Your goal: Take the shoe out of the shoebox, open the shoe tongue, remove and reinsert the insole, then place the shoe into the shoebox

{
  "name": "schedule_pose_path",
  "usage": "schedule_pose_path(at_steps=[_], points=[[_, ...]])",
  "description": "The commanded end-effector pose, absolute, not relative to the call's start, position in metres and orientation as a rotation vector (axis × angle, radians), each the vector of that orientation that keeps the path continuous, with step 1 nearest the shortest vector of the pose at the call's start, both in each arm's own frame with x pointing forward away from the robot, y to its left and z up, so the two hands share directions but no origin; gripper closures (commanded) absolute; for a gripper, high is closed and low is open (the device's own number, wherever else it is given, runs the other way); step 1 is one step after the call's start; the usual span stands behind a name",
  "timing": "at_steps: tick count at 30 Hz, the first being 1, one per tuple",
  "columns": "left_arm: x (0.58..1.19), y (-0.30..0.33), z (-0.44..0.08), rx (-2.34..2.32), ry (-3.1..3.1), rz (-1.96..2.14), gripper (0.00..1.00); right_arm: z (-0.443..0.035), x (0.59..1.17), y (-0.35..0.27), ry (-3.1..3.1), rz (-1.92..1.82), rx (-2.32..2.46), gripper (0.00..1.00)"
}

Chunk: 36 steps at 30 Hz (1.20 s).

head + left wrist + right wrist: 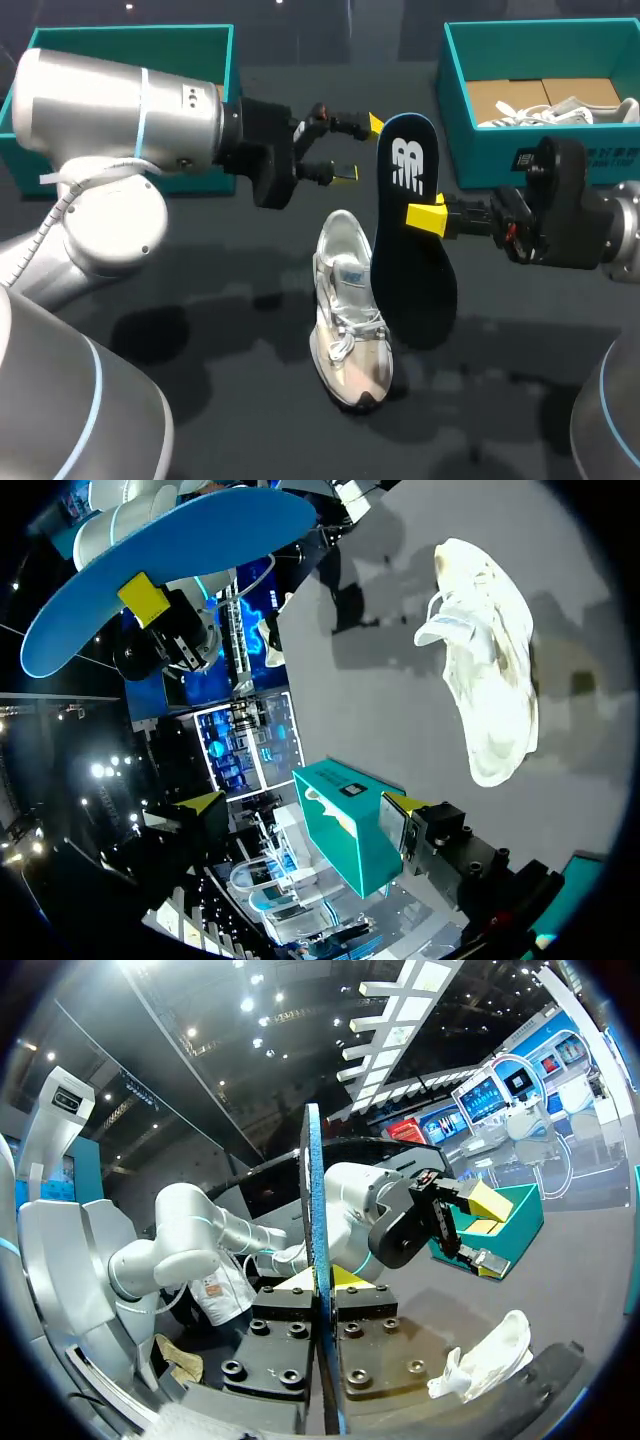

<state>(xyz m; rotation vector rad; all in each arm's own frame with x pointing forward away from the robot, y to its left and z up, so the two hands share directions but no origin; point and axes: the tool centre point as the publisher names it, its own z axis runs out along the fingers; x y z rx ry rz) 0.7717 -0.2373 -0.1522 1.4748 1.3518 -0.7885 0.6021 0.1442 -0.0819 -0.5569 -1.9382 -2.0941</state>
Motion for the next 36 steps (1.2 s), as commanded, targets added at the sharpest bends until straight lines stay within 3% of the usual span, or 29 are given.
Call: schedule_pose_path(at_steps=[1, 12, 15, 25, 36], points=[[0.772, -0.237, -0.154, 1.413, 1.309, -0.831, 0.0, -0.083, 0.601, 0.146, -1.94, -2.095, -0.561, 1.0], [0.781, -0.205, -0.135, 1.292, 1.34, -0.865, 0.0, -0.095, 0.693, 0.123, -1.823, -1.979, -0.87, 1.0], [0.795, -0.203, -0.136, 1.24, 1.458, -0.673, 0.0, -0.112, 0.718, 0.108, -1.671, -2.027, -0.905, 1.0], [0.795, -0.205, -0.139, 1.25, 1.465, -0.689, 0.0, -0.112, 0.718, 0.108, -1.671, -2.027, -0.905, 1.0], [0.807, -0.205, -0.141, 1.233, 1.367, -0.943, 0.0, -0.136, 0.774, 0.11, -1.537, -1.724, -1.117, 1.0]])
